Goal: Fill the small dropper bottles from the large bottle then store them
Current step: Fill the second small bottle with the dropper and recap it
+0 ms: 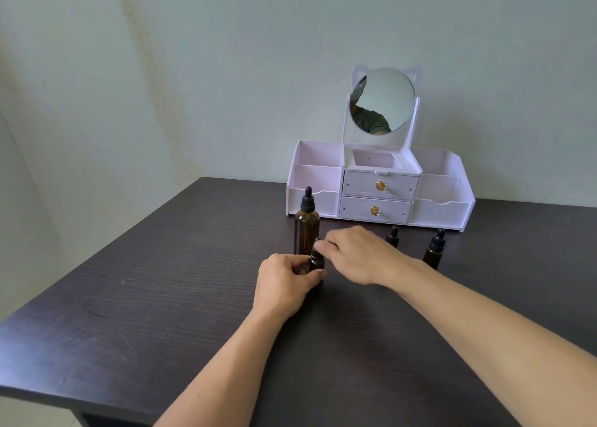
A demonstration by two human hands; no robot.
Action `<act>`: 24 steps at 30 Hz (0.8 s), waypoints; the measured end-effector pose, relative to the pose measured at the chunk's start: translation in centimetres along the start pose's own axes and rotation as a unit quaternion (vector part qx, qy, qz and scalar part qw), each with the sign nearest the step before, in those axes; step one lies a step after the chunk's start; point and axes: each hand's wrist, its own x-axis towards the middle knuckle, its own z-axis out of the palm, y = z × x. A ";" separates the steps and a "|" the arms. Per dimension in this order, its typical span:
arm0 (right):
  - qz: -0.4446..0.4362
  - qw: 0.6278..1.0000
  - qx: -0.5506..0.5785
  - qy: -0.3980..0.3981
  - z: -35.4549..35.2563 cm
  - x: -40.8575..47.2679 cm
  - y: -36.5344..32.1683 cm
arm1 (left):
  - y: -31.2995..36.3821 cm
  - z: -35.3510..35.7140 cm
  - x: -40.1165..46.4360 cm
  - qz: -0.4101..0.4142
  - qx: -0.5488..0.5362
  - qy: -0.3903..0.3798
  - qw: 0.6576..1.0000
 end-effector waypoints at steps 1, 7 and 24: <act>0.003 1.000 0.014 0.000 0.5 -0.7 0.7 | 0.1 -0.1 0.0 0.007 0.007 0.000 1.000; -0.017 0.999 -0.005 -0.041 3.3 -5.8 4.0 | 0.3 0.2 0.2 0.018 0.052 0.015 0.998; 0.014 0.996 0.048 0.068 2.8 -10.9 10.0 | 4.9 5.9 2.5 -0.020 0.152 0.034 0.988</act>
